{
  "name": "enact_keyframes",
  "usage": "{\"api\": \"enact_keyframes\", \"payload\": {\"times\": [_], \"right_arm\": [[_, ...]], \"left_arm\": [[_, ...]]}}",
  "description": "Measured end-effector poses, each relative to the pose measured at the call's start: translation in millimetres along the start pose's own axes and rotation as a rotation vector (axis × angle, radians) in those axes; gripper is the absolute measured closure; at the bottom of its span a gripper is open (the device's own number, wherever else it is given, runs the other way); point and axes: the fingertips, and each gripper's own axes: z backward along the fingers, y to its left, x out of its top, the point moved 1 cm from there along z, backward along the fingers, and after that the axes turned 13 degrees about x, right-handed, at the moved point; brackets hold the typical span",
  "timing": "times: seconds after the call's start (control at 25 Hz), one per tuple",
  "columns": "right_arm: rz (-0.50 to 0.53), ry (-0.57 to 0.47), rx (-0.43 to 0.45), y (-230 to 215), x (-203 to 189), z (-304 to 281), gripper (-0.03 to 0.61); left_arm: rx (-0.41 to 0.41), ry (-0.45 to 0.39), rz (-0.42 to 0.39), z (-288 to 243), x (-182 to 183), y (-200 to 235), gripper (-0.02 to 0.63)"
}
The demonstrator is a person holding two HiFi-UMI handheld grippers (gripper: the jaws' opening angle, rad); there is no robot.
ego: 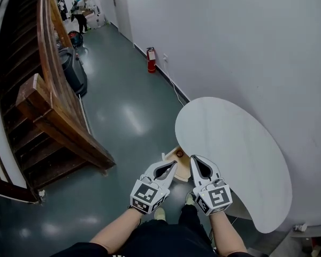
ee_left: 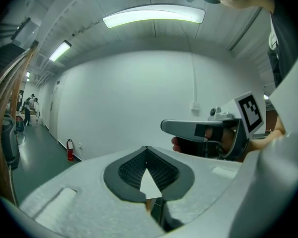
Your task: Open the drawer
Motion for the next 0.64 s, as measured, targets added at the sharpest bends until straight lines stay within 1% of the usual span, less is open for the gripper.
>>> {"api": "enact_keyframes", "payload": {"times": [0.4, 0.64], "right_arm": [[0.021, -0.003, -0.002, -11, 7, 1, 0.565], [0.009, -0.006, -0.003, -17, 5, -5, 0.565]], "left_arm": [[0.033, -0.024, 0.0, -9, 11, 7, 0.604], [0.041, -0.026, -0.005, -16, 13, 11, 0.604]]}}
